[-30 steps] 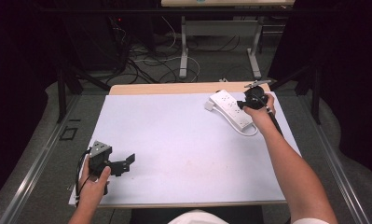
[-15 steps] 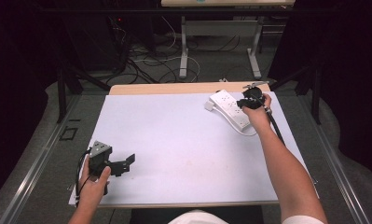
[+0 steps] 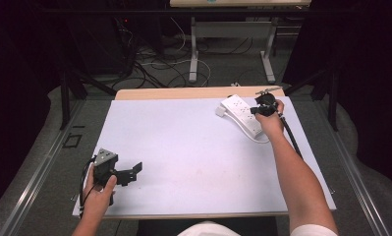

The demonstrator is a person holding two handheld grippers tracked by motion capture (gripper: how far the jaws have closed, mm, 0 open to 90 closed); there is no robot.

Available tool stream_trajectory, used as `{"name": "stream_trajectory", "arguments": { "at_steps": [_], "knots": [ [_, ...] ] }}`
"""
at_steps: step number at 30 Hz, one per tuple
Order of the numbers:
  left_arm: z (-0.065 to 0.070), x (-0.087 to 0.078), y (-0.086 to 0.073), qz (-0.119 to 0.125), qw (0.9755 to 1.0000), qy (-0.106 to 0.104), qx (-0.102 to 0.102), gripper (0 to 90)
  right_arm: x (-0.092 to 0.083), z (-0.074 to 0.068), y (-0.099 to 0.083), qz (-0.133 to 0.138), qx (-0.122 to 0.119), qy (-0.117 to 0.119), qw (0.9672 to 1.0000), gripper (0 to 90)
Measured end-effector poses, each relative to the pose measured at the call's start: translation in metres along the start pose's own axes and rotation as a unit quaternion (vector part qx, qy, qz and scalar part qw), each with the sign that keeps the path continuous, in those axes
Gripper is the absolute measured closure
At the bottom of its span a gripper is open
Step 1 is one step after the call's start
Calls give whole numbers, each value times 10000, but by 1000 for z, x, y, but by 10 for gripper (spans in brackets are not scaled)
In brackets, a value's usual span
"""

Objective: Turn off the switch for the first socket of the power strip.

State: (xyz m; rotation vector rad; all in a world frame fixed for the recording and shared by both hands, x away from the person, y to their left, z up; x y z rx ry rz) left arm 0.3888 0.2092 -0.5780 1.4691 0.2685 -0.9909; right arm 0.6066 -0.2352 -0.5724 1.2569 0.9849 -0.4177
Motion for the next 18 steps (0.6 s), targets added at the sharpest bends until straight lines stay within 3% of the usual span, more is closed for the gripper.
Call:
{"name": "stream_trajectory", "arguments": {
  "at_steps": [2,6,13,16,18],
  "knots": [
    [0,0,0,-15,10000,-1,1,1,4,-3,-3,-97,55,83,9999,900],
    [0,0,0,-10,10000,-8,-4,1,9,-6,-2,-69,-79,81,9999,900],
    [0,1,-1,-11,10000,-5,-8,1,17,-13,-4,-83,-95,142,9998,900],
    [0,1,-1,-10,10000,-4,-4,1,19,-17,-5,-132,-1,186,9997,900],
    [0,1,-1,-11,10000,-3,-1,1,22,-17,-4,-85,-109,184,9997,900]
  ]
}}
Point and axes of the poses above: each handheld gripper's, and its own axes: x roughly forward along the jaws, y roughly out of its top, z roughly to its right, the point moved 10 cm from there along x, roughly forward along the jaws, and after that the axes turned 11 degrees about -z, right-handed, at the moved point
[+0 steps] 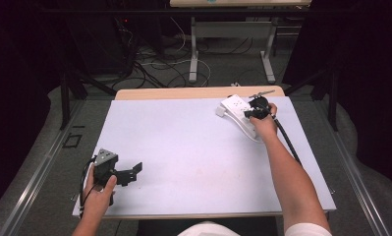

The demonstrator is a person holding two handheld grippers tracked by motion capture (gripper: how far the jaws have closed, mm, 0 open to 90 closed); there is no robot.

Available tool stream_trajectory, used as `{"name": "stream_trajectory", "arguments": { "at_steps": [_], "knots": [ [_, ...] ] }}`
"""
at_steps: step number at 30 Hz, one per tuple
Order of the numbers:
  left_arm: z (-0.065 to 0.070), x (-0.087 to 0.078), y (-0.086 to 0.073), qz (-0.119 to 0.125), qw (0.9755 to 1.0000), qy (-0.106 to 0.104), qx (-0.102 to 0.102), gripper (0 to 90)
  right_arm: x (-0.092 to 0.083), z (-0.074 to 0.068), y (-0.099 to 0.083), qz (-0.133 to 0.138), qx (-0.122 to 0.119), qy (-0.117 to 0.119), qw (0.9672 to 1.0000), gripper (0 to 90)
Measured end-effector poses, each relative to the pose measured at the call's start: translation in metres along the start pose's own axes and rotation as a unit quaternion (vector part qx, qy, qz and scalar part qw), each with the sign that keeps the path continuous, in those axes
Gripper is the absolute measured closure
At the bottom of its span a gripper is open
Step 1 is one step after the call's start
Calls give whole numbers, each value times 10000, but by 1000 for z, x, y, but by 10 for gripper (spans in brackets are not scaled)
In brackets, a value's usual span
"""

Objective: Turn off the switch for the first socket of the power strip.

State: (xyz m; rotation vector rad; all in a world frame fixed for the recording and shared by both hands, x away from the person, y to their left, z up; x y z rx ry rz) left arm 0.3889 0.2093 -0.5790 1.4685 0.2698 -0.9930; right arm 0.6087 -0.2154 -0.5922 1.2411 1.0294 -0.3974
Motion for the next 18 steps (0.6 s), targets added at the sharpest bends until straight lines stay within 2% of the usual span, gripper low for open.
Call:
{"name": "stream_trajectory", "arguments": {
  "at_steps": [3,4,10,13,18],
  "knots": [
    [0,0,0,-2,10000,1,-4,1,2,-3,-1,-54,57,8,10000,900],
    [0,0,0,-2,10000,-1,-10,1,3,-4,1,18,46,11,10000,900],
    [0,0,0,-3,10000,-3,-7,1,4,-3,-1,-16,-4,-6,10000,900],
    [0,0,0,0,10000,-4,-8,1,5,-5,-2,-67,101,14,9999,900],
    [0,0,0,-4,10000,2,4,1,7,-5,-3,-81,46,32,10000,900]
  ]
}}
Point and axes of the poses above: each handheld gripper's, and its own axes: x roughly forward along the jaws, y roughly out of its top, z roughly to its right, the point moved 10 cm from there along x, roughly forward along the jaws, and after that the axes turned 11 degrees about -z, right-handed, at the moved point
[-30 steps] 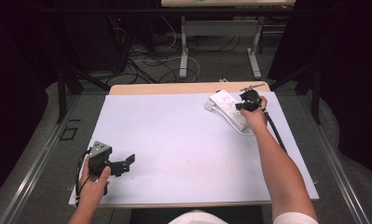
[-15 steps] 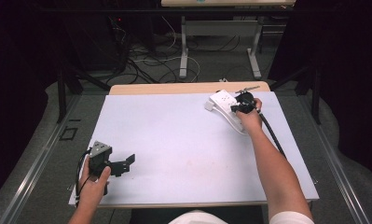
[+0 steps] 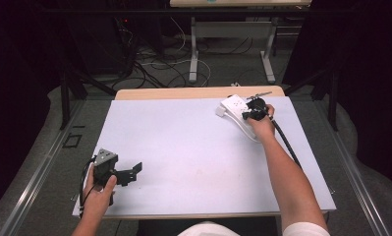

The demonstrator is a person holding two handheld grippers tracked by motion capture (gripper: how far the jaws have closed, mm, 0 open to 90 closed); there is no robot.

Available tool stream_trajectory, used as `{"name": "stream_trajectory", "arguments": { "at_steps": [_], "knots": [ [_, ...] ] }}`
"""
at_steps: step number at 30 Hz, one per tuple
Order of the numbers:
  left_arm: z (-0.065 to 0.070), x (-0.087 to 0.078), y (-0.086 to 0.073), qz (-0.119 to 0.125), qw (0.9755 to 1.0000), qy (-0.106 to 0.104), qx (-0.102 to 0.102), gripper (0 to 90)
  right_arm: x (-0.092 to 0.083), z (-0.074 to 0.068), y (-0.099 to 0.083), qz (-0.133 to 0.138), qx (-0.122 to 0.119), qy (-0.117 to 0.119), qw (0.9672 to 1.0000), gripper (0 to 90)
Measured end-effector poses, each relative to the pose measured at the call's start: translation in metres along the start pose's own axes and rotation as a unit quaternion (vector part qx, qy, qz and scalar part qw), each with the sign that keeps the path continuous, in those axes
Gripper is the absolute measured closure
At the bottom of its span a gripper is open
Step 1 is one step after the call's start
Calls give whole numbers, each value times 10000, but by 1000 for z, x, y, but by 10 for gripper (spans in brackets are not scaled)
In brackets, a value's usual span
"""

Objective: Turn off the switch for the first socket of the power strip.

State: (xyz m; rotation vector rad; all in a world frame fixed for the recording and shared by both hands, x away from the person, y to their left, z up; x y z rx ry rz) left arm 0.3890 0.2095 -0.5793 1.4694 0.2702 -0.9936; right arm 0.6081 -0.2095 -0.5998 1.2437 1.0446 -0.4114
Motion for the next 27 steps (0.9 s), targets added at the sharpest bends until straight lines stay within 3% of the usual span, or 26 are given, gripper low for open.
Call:
{"name": "stream_trajectory", "arguments": {
  "at_steps": [27],
  "knots": [
    [1,1,-1,-19,10000,-15,4,2,5,-3,0,143,-16,-23,9999,900]
  ]
}}
Point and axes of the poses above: each handheld gripper's, and its own axes: x roughly forward along the jaws, y roughly out of its top, z roughly to its right, the point moved 10 cm from there along x, roughly forward along the jaws, and after that the axes turned 11 degrees about -z, right-handed, at the moved point
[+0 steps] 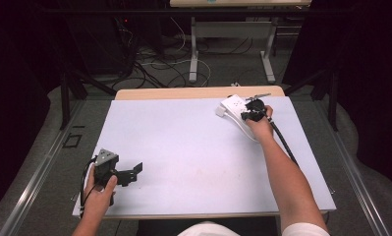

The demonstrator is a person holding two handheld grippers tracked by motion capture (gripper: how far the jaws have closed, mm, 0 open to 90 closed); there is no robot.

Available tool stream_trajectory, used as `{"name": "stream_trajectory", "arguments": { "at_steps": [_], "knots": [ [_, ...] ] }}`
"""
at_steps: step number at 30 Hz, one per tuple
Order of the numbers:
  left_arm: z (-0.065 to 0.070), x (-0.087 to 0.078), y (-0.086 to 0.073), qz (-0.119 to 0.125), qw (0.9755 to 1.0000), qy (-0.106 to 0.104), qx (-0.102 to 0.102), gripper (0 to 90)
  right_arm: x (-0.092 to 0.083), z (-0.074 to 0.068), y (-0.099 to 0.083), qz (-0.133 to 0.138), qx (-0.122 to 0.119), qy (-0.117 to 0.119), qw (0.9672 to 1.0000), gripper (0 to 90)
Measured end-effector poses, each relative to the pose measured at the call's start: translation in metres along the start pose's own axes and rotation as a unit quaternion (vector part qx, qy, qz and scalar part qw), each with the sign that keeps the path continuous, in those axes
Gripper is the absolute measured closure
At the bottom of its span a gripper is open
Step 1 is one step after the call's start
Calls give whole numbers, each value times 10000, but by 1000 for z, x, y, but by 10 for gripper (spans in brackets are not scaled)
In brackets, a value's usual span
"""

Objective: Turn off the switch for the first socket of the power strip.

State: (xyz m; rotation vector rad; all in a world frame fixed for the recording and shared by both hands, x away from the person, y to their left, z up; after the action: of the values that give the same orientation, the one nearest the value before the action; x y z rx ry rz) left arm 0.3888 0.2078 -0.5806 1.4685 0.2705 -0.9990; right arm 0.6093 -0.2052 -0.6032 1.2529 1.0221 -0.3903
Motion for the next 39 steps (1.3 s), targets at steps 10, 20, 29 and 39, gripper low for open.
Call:
{"name": "stream_trajectory", "arguments": {
  "at_steps": [10,20,29,39],
  "knots": [
    [0,0,0,16,10000,3,3,1,0,0,0,14,28,-24,10000,899],
    [-1,0,1,21,10000,3,0,1,-2,4,0,-6,77,-73,9999,884],
    [-1,0,0,11,10000,14,9,1,-9,6,2,14,77,-84,9999,864],
    [-1,0,0,6,10000,17,25,1,-16,10,3,11,23,-123,9999,837]
  ]
}}
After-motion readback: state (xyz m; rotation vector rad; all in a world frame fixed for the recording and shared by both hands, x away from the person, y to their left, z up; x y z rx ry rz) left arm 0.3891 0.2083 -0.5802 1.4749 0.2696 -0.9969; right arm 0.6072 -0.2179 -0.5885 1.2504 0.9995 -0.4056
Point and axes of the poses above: each handheld gripper's, and its own axes: x roughly forward along the jaws, y roughly out of its top, z roughly to its right, the point moved 10 cm from there along x, roughly forward along the jaws, and after that the axes turned 11 degrees about -z, right-handed, at the moved point
